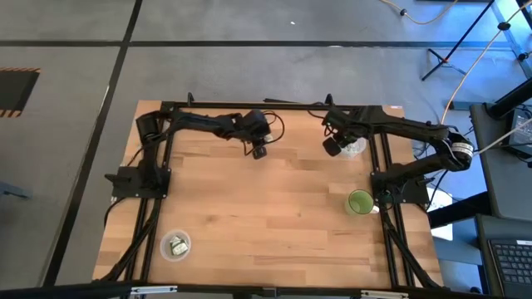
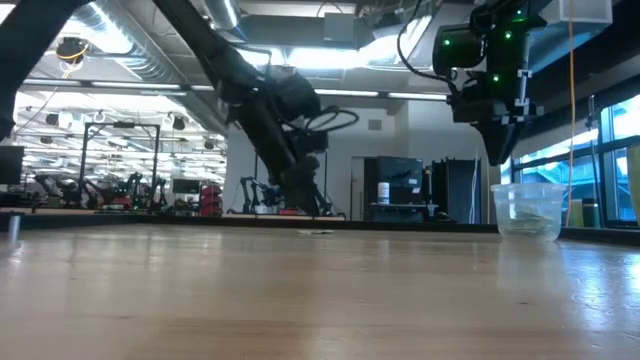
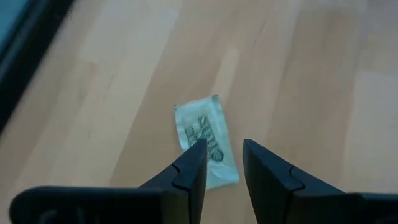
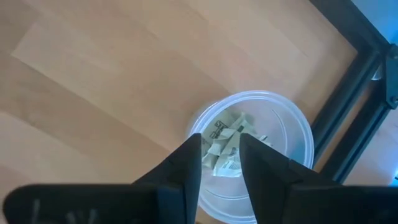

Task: Pick and place items into bin
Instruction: Put the white stevia packet into the top white bin, then return to Home Position

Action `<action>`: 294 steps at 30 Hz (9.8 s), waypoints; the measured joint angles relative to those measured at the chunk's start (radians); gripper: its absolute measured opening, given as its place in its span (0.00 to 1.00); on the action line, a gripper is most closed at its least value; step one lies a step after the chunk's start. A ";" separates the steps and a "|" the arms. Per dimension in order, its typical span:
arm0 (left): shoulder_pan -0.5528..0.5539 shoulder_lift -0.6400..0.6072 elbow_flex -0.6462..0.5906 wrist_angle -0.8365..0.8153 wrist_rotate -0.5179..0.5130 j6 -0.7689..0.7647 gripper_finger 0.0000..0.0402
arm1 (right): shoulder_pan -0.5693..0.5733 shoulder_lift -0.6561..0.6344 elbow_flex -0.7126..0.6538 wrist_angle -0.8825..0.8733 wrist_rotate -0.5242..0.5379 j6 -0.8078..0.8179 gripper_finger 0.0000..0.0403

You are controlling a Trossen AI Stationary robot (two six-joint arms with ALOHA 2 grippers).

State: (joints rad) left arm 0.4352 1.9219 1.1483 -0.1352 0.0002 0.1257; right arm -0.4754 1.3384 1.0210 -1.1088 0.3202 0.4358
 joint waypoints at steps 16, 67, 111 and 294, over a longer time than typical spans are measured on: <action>0.006 0.084 0.034 -0.068 -0.063 -0.010 0.23 | 0.004 0.000 0.000 0.010 0.000 -0.023 0.28; -0.194 -0.191 0.027 -0.124 0.674 -0.167 0.01 | 0.692 0.146 0.000 0.854 0.026 -0.998 0.28; -0.169 -0.192 0.028 -0.030 0.731 -0.176 0.19 | 0.696 0.150 0.000 0.817 0.055 -0.908 0.02; -0.042 -1.919 -1.077 0.078 0.018 -0.400 0.20 | 0.638 -1.335 -0.966 1.082 0.054 -0.287 0.25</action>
State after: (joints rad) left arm 0.3927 0.0025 0.0715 -0.0574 0.0177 -0.2745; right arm 0.1627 0.0032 0.0555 -0.0270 0.3740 0.1484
